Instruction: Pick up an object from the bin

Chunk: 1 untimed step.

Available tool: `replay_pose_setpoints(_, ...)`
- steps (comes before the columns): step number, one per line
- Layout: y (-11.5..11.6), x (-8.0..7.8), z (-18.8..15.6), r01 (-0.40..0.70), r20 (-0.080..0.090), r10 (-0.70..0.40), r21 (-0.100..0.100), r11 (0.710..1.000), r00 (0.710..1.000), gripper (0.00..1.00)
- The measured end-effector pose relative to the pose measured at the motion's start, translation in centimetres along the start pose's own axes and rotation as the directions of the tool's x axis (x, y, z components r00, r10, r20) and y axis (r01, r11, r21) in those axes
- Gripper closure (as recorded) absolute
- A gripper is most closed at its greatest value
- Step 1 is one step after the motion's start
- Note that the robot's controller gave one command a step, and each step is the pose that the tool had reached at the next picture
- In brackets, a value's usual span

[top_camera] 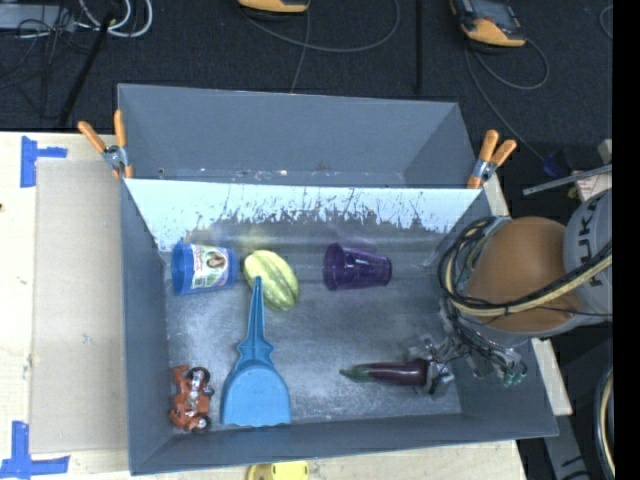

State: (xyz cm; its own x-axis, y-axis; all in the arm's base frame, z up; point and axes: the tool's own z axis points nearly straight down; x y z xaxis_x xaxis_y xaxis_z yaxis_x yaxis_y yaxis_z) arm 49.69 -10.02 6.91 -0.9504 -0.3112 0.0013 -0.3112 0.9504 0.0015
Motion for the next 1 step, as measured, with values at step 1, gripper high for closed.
replay_pose_setpoints(1, -1.75, 1.50, -8.24, 0.013, 0.001, -0.013, 0.001, 1.000, 1.000, 1.00)
